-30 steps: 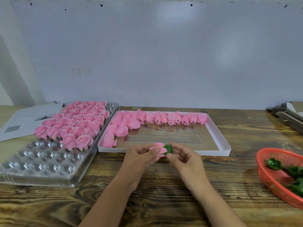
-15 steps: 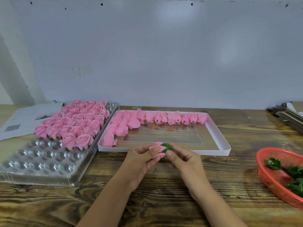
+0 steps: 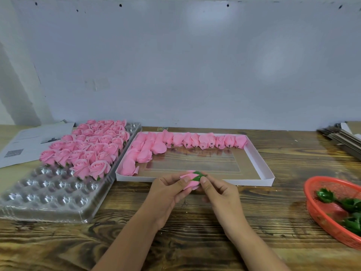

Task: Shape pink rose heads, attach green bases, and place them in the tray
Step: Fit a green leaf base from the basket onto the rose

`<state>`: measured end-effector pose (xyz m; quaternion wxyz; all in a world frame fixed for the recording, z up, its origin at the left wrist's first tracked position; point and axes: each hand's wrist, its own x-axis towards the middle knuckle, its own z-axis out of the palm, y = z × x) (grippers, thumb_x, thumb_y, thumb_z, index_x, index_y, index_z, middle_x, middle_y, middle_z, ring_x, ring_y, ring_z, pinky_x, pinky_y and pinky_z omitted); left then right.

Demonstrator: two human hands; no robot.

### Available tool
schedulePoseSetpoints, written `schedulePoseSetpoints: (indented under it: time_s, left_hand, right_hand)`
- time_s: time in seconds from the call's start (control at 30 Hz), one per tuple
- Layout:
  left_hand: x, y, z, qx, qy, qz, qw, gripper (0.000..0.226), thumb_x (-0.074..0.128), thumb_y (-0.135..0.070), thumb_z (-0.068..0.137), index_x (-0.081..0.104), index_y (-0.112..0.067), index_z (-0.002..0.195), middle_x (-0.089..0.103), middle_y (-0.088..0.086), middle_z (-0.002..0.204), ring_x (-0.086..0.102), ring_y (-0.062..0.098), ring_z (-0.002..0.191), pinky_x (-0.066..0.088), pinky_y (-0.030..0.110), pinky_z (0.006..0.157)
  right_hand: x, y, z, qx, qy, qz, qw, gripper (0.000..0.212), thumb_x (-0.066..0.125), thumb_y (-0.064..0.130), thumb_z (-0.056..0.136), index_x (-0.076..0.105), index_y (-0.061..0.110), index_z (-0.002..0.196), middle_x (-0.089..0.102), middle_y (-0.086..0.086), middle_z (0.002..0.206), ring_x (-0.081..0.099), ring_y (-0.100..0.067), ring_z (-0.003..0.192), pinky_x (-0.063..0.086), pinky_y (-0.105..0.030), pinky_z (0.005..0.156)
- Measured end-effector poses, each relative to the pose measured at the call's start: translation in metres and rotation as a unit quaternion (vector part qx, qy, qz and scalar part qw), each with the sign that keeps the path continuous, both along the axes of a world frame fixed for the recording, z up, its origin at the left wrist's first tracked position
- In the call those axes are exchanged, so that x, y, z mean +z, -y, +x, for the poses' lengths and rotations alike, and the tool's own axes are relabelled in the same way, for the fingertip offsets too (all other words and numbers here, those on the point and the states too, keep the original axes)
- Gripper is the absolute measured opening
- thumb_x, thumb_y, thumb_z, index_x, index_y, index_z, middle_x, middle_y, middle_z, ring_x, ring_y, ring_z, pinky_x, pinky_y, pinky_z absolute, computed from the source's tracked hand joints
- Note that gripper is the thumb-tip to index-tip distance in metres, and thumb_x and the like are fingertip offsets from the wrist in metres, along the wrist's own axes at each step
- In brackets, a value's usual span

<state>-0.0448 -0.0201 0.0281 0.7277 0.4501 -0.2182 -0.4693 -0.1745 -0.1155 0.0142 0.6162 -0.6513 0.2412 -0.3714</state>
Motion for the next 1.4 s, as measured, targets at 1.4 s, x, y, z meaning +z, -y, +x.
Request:
schedulePoseSetpoints:
  time_s: [1.4]
  left_hand:
    - [-0.006, 0.0, 0.005, -0.031, 0.069, 0.053, 0.996, 0.028, 0.078, -0.015, 0.08, 0.079, -0.01, 0.108, 0.075, 0.013, 0.115, 0.072, 0.02, 0.108, 0.057, 0.021, 0.082]
  right_hand:
    - [0.005, 0.015, -0.009, 0.013, -0.049, 0.017, 0.999, 0.013, 0.065, -0.004, 0.091, 0.074, 0.006, 0.088, 0.069, -0.009, 0.071, 0.061, -0.016, 0.066, 0.056, -0.032, 0.071]
